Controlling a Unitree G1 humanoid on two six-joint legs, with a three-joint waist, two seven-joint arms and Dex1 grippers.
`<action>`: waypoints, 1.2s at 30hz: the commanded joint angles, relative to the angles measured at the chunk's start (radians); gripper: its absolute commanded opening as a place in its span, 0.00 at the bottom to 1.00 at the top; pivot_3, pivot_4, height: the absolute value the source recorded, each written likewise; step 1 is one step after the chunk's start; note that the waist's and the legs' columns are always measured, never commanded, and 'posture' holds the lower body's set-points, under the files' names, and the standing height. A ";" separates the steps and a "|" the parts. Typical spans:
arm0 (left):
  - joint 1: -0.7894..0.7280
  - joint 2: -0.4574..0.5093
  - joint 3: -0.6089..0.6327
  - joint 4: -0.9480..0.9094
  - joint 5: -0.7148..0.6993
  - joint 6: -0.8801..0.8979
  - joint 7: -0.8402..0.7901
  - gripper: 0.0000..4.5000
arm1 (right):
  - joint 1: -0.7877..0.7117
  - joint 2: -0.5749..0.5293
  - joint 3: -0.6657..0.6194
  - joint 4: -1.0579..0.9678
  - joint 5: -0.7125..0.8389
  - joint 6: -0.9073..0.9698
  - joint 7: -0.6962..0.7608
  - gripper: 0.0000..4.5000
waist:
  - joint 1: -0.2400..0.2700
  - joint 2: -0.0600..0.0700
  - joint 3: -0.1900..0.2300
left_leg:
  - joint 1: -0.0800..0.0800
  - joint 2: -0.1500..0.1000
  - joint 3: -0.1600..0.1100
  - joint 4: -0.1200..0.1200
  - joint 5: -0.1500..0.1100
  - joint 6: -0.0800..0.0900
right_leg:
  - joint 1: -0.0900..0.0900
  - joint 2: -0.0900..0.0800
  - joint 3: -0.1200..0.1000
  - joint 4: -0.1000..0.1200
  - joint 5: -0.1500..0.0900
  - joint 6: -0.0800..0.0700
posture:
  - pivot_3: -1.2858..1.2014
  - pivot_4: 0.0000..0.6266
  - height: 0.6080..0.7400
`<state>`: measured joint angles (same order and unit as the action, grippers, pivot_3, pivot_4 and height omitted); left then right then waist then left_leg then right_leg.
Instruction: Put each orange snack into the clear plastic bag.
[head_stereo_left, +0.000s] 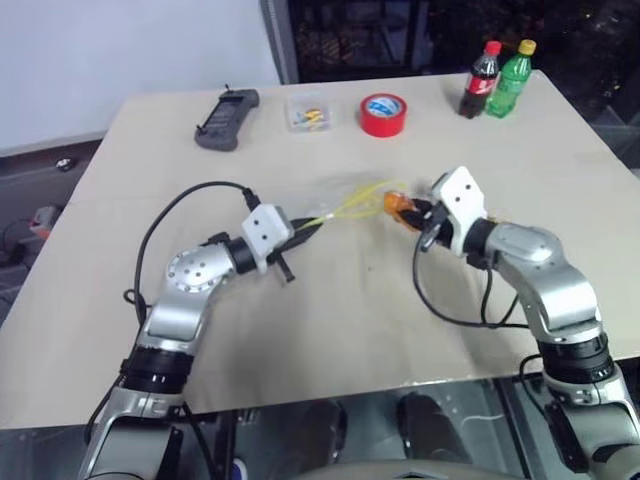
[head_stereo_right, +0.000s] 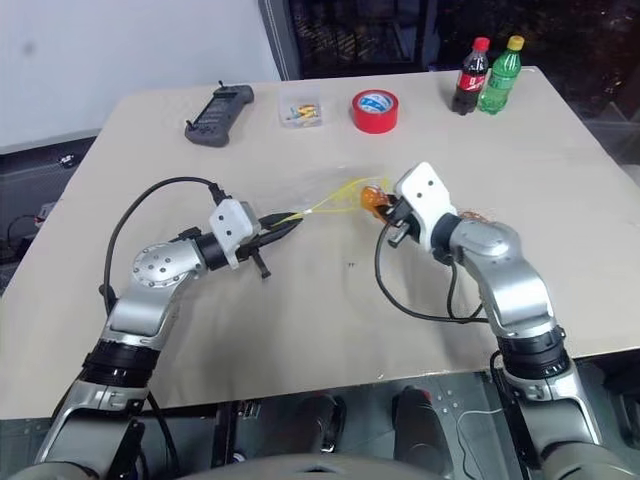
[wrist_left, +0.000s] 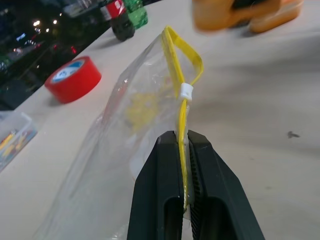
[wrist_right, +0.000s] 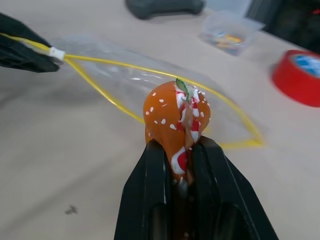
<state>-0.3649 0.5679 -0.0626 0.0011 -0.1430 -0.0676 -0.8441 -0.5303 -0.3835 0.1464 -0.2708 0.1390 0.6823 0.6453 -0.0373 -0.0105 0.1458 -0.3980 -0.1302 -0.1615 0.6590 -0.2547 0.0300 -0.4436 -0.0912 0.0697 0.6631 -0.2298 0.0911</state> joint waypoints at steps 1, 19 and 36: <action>0.016 0.010 -0.003 -0.087 -0.027 -0.034 -0.035 0.00 | -0.049 0.009 0.015 0.040 0.002 -0.007 -0.005 0.04 | -0.001 0.000 0.000 | 0.000 0.000 0.000 0.000 0.000 0.000 | 0.000 0.000 0.000 0.000 0.000 0.000 | 0.52 0.24 1.00; 0.149 0.071 -0.020 -0.176 -0.022 -0.043 -0.107 0.00 | -0.148 0.279 -0.132 0.449 0.146 0.018 -0.149 0.04 | -0.004 0.001 0.000 | 0.001 0.001 0.000 0.000 0.000 0.000 | 0.000 0.002 0.000 0.000 0.001 -0.002 | 0.52 0.24 1.00; 0.045 -0.014 -0.022 -0.093 0.024 0.045 0.049 0.00 | 0.062 0.084 -0.162 -0.072 0.328 0.166 -0.099 0.52 | -0.005 0.001 0.000 | 0.001 0.001 -0.001 0.000 0.000 0.000 | 0.000 0.002 -0.001 0.000 0.001 -0.002 | 0.52 0.24 1.00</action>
<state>-0.3101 0.5610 -0.0881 -0.0628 -0.0891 -0.0074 -0.7846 -0.4487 -0.3189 -0.0181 -0.3260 0.4799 0.8672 0.5892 -0.0425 -0.0095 0.1459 -0.3969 -0.1284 -0.1621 0.6587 -0.2547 0.0299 -0.4436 -0.0888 0.0691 0.6637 -0.2285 0.0890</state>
